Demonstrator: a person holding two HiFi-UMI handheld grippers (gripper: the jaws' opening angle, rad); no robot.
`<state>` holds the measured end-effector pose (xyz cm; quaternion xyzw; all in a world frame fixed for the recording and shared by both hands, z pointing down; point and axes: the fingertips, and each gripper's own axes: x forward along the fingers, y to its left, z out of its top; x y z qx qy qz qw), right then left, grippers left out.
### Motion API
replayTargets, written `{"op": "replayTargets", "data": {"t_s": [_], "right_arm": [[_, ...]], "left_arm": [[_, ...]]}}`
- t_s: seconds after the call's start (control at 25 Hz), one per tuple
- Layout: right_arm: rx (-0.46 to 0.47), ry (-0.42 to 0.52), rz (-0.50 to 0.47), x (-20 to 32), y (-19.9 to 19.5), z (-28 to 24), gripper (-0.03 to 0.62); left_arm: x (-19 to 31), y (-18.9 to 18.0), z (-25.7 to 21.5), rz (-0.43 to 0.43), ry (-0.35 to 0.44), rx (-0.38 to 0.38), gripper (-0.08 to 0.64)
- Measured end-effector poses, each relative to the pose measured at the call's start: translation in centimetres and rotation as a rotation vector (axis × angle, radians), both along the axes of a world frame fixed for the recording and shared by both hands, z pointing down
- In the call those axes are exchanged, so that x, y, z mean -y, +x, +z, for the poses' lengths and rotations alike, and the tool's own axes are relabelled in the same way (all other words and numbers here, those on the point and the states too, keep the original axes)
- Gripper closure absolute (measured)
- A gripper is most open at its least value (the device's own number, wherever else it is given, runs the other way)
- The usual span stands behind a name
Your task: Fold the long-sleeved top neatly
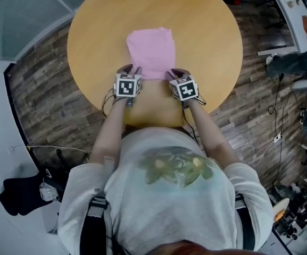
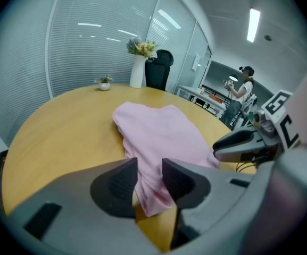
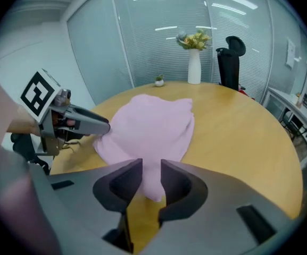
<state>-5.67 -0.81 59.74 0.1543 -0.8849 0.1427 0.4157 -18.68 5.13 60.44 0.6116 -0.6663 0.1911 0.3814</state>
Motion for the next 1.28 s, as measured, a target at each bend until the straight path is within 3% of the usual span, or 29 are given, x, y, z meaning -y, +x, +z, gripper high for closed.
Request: {"op": "replayTargets", "data": {"t_s": [0.24, 0.48, 0.72, 0.96, 1.16, 1.28], "right_arm": [[0.137, 0.087, 0.059, 0.8, 0.0, -6.5, 0.483], [0.258, 0.057, 0.157, -0.5, 0.0, -10.8, 0.485], [0.286, 0.217, 0.16, -2.7, 0.3, -14.6, 0.561], [0.296, 0.217, 0.179, -5.3, -0.3, -16.9, 0.574], [0.315, 0.23, 0.174, -7.2, -1.1, -18.4, 0.574], [0.32, 0.234, 0.183, -8.0, -1.2, -18.9, 0.574]], "left_arm": [[0.2, 0.0, -6.1, -0.046, 0.152, -0.031, 0.434], [-1.2, 0.2, -11.5, -0.063, 0.289, -0.042, 0.449], [-2.7, 0.9, -13.9, -0.009, 0.301, 0.004, 0.551], [-3.4, 3.8, -17.1, 0.083, 0.351, 0.025, 0.555], [-4.3, 6.4, -18.1, 0.162, 0.373, -0.068, 0.555], [-4.9, 6.5, -18.6, 0.19, 0.373, -0.009, 0.555]]}}
